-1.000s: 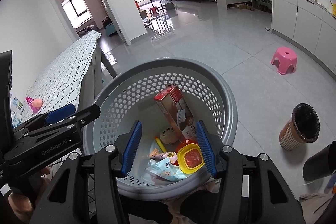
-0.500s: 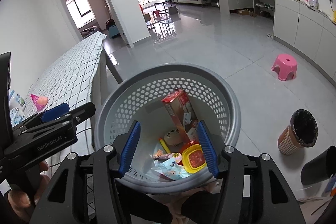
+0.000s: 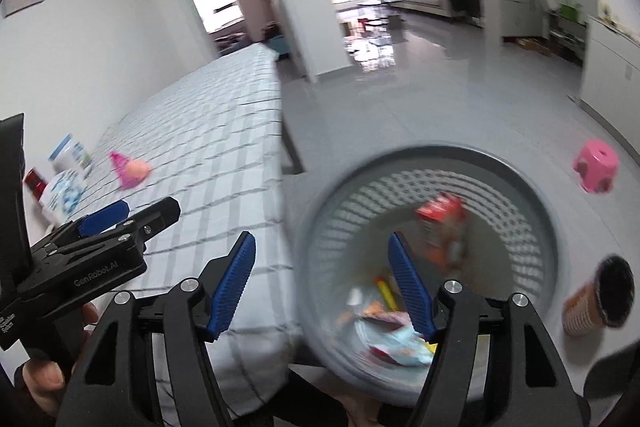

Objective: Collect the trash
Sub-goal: 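Move both open tools back over the shuttlecock and pig toy, then grasp the pink pig toy with the right tool and lift it, then grasp the pink shuttlecock with the left tool while the right tool holds the pig, then carry the shuttlecock and pig with both tools over the grey basket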

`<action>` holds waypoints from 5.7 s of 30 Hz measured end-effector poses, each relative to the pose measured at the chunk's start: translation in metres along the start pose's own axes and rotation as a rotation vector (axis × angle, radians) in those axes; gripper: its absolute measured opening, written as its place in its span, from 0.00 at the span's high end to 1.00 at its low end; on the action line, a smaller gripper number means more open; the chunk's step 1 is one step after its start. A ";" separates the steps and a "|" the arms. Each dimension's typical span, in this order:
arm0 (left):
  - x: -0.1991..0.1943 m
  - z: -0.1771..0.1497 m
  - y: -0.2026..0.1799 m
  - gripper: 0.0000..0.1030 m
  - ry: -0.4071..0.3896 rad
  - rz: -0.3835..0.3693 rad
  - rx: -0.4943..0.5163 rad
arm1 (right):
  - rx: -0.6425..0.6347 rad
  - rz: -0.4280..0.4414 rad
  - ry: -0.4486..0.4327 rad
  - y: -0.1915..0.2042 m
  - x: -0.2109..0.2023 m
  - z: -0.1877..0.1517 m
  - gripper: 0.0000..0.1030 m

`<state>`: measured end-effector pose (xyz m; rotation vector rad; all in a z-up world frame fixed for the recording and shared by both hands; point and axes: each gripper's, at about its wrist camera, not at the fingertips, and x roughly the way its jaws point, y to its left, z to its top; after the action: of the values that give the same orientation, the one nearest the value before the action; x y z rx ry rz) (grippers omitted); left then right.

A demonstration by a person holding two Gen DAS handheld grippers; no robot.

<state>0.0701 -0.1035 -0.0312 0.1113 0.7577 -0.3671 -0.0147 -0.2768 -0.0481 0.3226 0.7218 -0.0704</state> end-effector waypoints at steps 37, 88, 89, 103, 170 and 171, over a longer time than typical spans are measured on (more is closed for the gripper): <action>0.004 -0.017 0.248 0.18 0.023 0.324 -0.352 | -0.572 0.253 0.211 0.264 0.216 0.080 0.34; 0.020 0.037 0.230 0.15 -0.014 0.266 -0.256 | -0.316 0.204 0.151 0.195 0.211 0.087 0.57; 0.023 0.039 0.230 0.15 -0.008 0.261 -0.257 | -0.309 0.204 0.152 0.192 0.211 0.087 0.57; 0.088 0.068 0.221 0.15 0.037 0.262 -0.226 | -0.222 0.245 0.172 0.173 0.214 0.090 0.57; -0.016 0.015 0.043 0.69 -0.085 0.018 0.035 | 0.013 0.077 -0.036 0.031 0.022 0.005 0.57; -0.016 0.013 0.033 0.69 -0.081 -0.001 0.045 | 0.022 0.064 -0.040 0.022 0.017 0.002 0.57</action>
<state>0.0799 -0.0706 -0.0115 0.1375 0.6697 -0.3877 0.0030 -0.2557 -0.0521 0.3645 0.6708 -0.0241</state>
